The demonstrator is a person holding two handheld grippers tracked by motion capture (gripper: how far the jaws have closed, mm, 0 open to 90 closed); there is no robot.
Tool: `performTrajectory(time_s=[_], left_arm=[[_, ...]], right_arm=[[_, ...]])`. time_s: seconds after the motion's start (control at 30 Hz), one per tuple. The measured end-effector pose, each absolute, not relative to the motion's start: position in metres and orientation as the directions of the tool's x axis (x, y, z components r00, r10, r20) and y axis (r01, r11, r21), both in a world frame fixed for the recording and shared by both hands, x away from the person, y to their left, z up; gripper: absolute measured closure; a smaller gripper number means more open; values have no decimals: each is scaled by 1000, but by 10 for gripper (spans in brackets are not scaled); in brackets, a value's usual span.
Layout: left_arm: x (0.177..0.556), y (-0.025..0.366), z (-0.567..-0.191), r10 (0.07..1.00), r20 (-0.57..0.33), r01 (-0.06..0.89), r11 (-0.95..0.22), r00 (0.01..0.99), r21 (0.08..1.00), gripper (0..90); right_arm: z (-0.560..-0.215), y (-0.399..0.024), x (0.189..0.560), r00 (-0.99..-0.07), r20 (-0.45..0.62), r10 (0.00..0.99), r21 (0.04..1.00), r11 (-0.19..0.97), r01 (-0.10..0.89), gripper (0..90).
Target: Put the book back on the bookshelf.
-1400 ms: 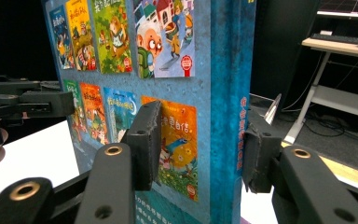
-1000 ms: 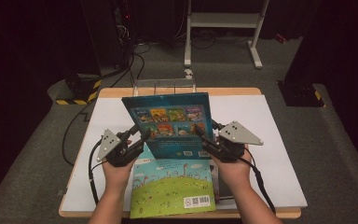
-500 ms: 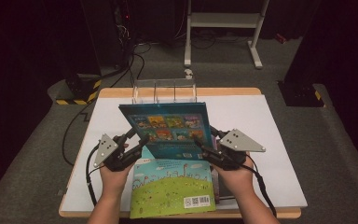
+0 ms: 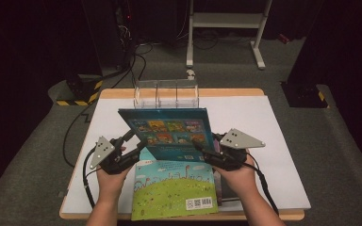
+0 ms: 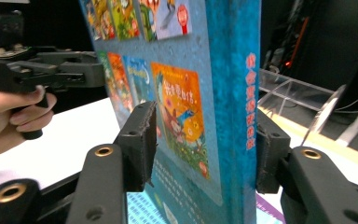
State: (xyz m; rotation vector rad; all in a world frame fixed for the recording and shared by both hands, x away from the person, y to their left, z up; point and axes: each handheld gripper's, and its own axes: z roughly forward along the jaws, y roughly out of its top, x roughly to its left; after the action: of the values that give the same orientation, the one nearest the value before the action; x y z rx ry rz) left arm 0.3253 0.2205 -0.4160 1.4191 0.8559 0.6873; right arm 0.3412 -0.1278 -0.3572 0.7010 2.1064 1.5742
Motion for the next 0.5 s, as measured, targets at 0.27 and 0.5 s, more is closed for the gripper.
performTrajectory(time_s=[0.27,0.5], left_arm=[[329,242,-416,870,-163,139,109,466,984,421],[329,257,-414,880,-185,149,132,438,980,419]], right_arm=[[-362,-115,336,-841,-75,535,949,297,104,737],[-368,-98,336,-850,-62,523,950,293,111,824]])
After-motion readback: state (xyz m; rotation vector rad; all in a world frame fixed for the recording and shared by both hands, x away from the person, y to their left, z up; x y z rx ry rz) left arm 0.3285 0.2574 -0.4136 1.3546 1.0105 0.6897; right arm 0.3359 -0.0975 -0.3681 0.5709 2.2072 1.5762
